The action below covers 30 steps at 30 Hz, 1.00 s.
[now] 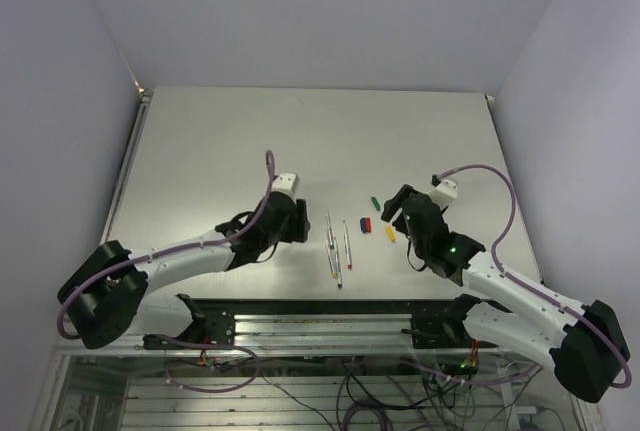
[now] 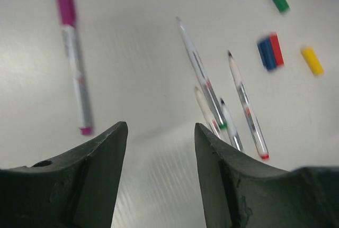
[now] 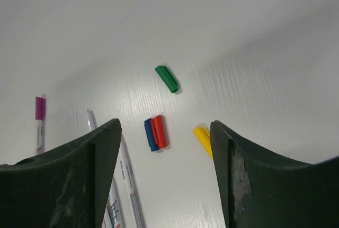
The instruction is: Insert the pens into the pen caps
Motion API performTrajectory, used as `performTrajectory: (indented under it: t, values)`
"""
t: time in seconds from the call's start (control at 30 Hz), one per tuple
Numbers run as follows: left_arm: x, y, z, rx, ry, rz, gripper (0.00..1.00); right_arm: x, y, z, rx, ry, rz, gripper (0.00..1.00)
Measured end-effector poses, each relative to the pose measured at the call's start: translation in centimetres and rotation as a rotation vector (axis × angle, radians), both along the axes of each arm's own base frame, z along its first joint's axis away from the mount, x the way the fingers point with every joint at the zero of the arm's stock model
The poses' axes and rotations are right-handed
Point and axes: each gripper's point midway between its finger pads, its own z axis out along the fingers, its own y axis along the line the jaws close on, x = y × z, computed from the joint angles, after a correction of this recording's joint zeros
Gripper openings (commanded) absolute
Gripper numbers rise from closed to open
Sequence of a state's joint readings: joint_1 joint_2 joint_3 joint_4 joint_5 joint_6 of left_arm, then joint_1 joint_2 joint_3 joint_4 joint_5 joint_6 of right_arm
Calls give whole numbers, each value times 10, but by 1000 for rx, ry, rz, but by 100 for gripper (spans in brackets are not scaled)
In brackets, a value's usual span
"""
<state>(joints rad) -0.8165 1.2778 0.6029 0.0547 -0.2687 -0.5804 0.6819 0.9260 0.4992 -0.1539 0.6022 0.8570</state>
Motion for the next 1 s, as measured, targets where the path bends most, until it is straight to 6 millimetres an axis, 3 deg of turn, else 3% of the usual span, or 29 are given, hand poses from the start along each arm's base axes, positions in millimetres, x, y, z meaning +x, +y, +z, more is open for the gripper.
performTrajectory:
  t: [0.1,0.3,0.43,0.6,1.0]
  values:
    - [-25,-18,-12,12,28,-82,62,-5,-4,-6,-5,13,-4,66]
    - [-48,-38,-34,48,78,-150,60,-10,-9,-6,2,11,-16,65]
    - [-50,-47,-43,88,93,-160,59,-11,-10,-5,5,8,-16,65]
    - [-50,-67,-38,84,82,-186,58,-12,-11,-2,9,0,-20,65]
    - [-62,-79,-54,127,97,-197,56,-14,-14,-8,6,7,-20,65]
